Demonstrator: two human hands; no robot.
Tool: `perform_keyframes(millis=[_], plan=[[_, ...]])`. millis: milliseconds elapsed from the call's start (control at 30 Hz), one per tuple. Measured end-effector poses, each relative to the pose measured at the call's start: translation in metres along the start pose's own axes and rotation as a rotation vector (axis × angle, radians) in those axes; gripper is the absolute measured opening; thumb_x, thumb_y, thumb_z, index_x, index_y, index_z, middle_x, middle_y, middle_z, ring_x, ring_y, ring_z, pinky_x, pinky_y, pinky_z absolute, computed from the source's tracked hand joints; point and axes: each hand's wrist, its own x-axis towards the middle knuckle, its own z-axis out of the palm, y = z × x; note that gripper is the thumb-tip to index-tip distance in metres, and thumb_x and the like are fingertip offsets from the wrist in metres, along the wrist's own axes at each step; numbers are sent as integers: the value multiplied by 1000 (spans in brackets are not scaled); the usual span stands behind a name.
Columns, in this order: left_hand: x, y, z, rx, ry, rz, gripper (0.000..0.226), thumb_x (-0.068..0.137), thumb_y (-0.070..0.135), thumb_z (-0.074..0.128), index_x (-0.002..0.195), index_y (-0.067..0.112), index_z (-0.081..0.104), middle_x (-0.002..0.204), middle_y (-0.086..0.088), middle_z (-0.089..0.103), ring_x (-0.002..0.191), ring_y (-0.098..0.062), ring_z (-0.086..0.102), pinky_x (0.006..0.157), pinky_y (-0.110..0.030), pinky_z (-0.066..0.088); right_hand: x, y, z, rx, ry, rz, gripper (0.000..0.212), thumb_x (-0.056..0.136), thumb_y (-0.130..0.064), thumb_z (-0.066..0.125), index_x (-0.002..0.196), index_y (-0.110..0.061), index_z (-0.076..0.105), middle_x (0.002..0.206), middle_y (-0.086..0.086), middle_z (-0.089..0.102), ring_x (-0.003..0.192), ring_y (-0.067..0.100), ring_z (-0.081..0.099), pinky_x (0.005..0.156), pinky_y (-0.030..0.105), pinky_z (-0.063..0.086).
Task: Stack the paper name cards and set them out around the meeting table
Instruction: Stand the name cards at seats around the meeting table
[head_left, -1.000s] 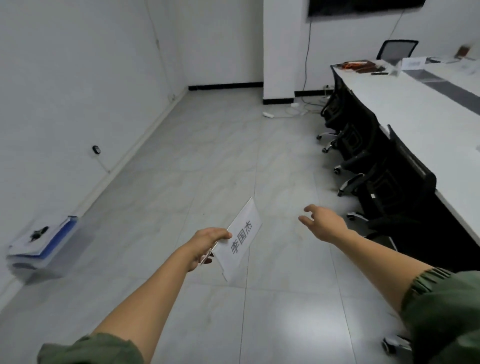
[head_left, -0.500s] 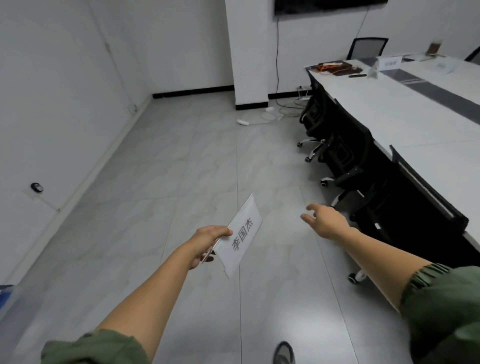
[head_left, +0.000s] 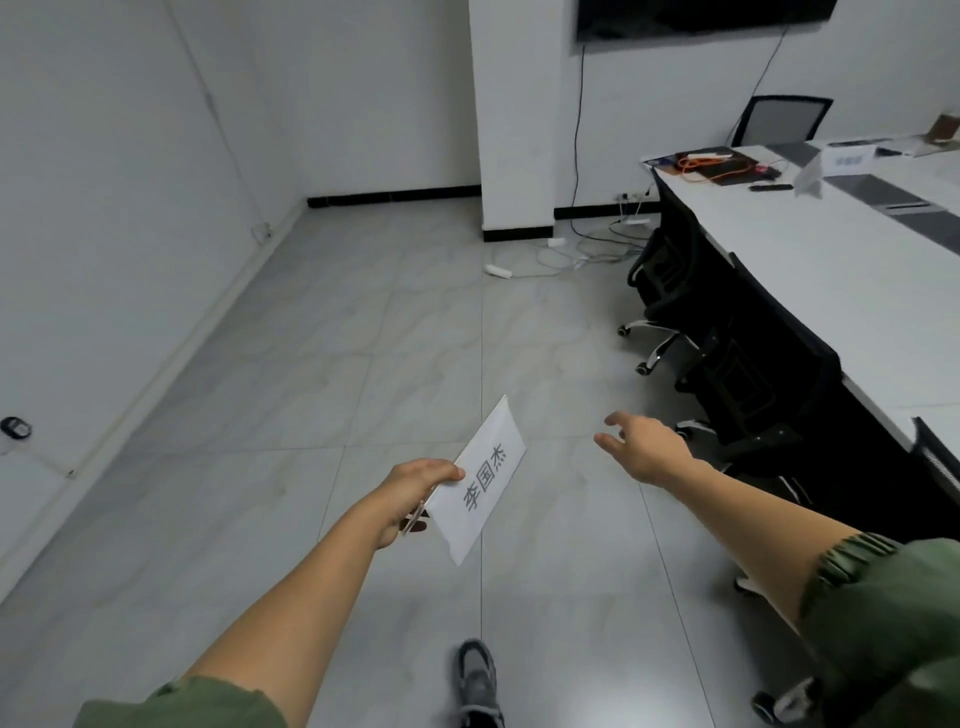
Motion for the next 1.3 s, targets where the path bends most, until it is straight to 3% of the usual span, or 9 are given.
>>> perform_keyframes(millis=[167,333,433,933,1200,1300], plan=[[113,67,-37,22,-42,4,47,58,48,70,101,27,71,94,-1,74,77,-19,63,71,-29,46,114,-13,-16,4,14,72,52,97,-54,44,138,-22,47,129,6,61,120,26,56,93,39,48],[212,160,-63,76,-97,12,29,74,42,70,99,27,69,91,0,72,76,-19,61,72,-29,45,213,-25,-57,27,74,125,52,96,-54,45,138,-23,47,130,5,60,121,26,55,93,38,47],[261,199,-61,100,-138,20,40,61,47,70,97,28,70,90,1,73,74,-19,61,71,-28,45,259,-15,-74,28,89,154,52,97,-52,45,139,-21,46,132,7,59,122,28,54,94,37,46],[529,420,14,130,-217,34,50,60,48,67,102,22,68,90,-3,71,77,-23,62,75,-33,49,554,104,-165,92,102,249,48,94,-54,47,130,-22,53,125,6,63,116,28,57,89,38,46],[642,519,78,177,-340,33,54,62,50,67,107,21,67,97,-7,72,80,-23,63,73,-34,52,632,173,-212,127,160,343,49,98,-53,42,134,-21,51,124,4,63,115,28,58,89,38,47],[692,559,111,224,-412,54,47,70,48,67,108,21,67,100,-8,72,82,-24,64,75,-36,54,655,207,-229,151,233,413,47,99,-54,38,127,-22,56,115,2,67,110,27,61,81,36,47]])
